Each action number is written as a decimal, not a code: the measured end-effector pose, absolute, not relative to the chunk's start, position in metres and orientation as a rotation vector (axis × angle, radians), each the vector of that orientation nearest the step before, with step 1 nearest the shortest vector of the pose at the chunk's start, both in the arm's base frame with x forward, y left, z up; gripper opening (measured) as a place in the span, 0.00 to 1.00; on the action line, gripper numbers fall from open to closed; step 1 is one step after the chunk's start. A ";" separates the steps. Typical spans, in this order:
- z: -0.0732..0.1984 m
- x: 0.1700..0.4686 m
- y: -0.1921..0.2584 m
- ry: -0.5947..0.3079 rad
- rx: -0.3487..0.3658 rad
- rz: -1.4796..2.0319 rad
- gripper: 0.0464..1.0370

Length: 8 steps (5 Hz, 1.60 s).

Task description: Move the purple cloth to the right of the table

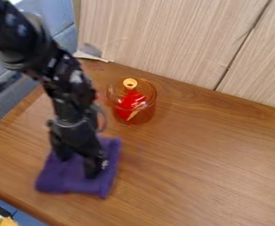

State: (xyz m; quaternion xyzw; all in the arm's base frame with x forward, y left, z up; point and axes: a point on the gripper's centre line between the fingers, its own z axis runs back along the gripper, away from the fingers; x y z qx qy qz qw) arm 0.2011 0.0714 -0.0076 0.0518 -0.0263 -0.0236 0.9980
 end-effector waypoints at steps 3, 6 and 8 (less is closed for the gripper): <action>-0.005 0.218 0.133 -0.086 0.099 0.223 0.96; 0.019 0.234 0.127 -0.189 0.095 0.208 0.96; 0.062 0.245 0.114 -0.270 0.089 0.174 0.96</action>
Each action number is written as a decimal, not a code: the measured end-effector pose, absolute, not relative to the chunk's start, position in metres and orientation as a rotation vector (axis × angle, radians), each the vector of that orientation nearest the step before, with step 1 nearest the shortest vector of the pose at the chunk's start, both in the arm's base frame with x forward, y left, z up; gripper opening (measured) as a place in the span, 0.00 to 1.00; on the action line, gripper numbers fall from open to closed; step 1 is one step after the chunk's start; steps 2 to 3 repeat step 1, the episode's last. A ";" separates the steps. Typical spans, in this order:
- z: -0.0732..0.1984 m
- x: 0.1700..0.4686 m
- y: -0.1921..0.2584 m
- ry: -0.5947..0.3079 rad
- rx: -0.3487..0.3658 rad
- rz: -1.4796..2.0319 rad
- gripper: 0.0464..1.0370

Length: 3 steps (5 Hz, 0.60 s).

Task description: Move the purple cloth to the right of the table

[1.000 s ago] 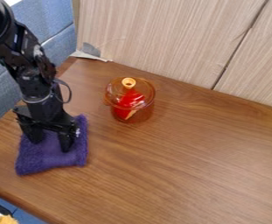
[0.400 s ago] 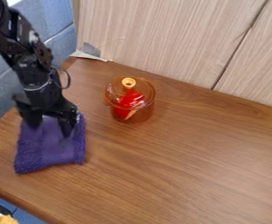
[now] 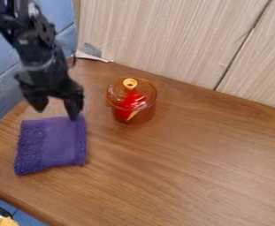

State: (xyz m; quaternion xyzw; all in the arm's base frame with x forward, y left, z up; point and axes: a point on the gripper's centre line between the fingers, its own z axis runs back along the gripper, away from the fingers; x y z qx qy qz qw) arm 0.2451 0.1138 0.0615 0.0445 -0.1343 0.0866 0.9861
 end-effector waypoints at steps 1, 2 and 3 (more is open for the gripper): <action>0.071 0.252 0.111 -0.298 0.068 0.122 0.96; 0.071 0.252 0.111 -0.298 0.068 0.122 0.96; 0.071 0.252 0.111 -0.298 0.068 0.122 0.96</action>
